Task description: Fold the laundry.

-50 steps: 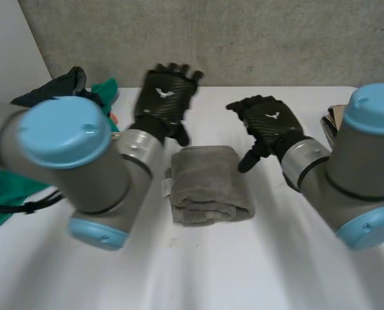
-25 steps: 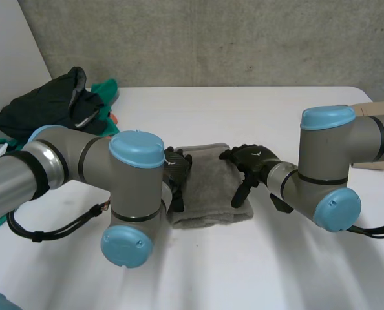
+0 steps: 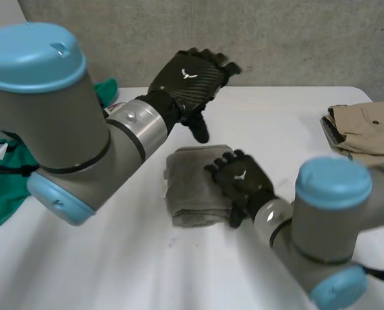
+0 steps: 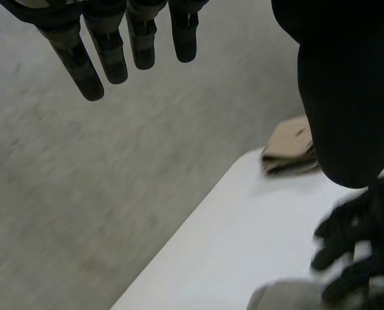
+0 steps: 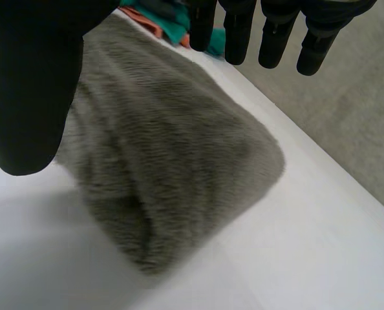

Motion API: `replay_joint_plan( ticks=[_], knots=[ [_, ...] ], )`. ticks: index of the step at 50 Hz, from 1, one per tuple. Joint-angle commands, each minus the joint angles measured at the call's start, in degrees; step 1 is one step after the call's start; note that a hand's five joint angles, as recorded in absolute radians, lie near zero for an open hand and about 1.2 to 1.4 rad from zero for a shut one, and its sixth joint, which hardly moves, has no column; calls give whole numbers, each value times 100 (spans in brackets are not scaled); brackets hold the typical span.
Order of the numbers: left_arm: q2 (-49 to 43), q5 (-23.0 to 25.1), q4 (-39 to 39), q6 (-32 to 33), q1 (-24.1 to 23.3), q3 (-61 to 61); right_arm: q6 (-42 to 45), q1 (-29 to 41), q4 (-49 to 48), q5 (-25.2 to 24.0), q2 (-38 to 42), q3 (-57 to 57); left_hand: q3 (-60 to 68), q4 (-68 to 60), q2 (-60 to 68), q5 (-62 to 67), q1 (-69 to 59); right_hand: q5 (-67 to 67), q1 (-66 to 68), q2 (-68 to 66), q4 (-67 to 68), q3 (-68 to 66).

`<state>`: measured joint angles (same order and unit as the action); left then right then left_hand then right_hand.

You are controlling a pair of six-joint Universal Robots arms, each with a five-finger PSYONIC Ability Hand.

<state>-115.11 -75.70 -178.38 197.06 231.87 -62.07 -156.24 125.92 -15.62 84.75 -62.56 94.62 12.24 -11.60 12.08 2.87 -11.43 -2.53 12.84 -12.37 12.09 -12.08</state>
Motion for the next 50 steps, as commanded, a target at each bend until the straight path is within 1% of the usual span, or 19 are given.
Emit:
replay_joint_plan(
  ticks=[1,7,18,22,29,32,34,35,37,39,41,42,45,47,48,49,50],
  knots=[
    [-3,811,374,-326,78,-15,181,152,-1092,7,506,321,-219,156,-203,-282,138,253,-284,237,-209,208],
    [-73,847,374,-326,51,-86,357,161,-1399,94,929,49,-219,156,-203,-282,138,253,-284,237,-209,208],
    [-108,864,357,-326,42,-77,515,161,-1708,156,1360,-356,-219,156,-203,-282,138,144,-175,128,-100,99],
    [-117,864,357,-334,42,-77,524,152,-1716,147,1448,-496,-219,156,-203,-282,138,-377,346,-393,420,-422],
    [-117,873,357,-326,42,-77,524,144,-1725,130,1501,-681,-202,139,-187,-266,121,-1688,1657,-1704,1731,-1733],
    [-117,873,357,-334,69,-68,524,144,-1743,130,1501,-778,-202,139,-187,-266,121,-2879,2848,-2895,2923,-2924],
    [-108,873,357,-334,69,-59,498,144,-1813,121,1501,-857,-186,122,-170,-249,105,-4071,4041,-4088,4115,-4117],
    [-108,873,357,-334,77,-59,498,144,-1839,121,1501,-883,-185,122,-170,-249,104,-4228,4197,-4244,4272,-4273],
    [-108,873,357,-343,78,-50,489,144,-1883,103,1510,-945,-185,122,-170,-249,104,-4196,4165,-4213,4240,-4241],
    [-99,873,357,-343,86,-50,480,135,-1875,94,1562,-1103,-185,122,-170,-249,104,-3460,3429,-3476,3504,-3505],
    [-99,873,365,-343,86,-59,463,135,-1805,130,1650,-1208,-185,122,-170,-249,104,-2418,2387,-2434,2462,-2463],
    [-99,882,365,-343,86,-59,480,135,-1778,130,1712,-1261,-185,122,-170,-249,104,-2147,2116,-2163,2190,-2192],
    [-99,882,365,-343,86,-77,480,126,-1725,121,1774,-1332,-185,122,-170,-249,104,-2144,2113,-2160,2188,-2189],
    [-108,891,365,-343,86,-77,480,126,-1725,86,1844,-1376,-185,122,-170,-249,104,-2712,2681,-2728,2756,-2757],
    [-108,882,365,-343,86,-77,471,126,-1717,68,1861,-1384,-185,122,-170,-249,104,-3349,3318,-3365,3392,-3394],
    [-108,882,365,-343,95,-77,471,126,-1725,59,1879,-1402,-185,122,-170,-249,104,-4287,4257,-4304,4331,-4333],
    [-108,882,365,-343,104,-77,445,126,-1725,68,1879,-1446,-185,122,-170,-249,104,-5496,5465,-5512,5540,-5541]
  ],
)
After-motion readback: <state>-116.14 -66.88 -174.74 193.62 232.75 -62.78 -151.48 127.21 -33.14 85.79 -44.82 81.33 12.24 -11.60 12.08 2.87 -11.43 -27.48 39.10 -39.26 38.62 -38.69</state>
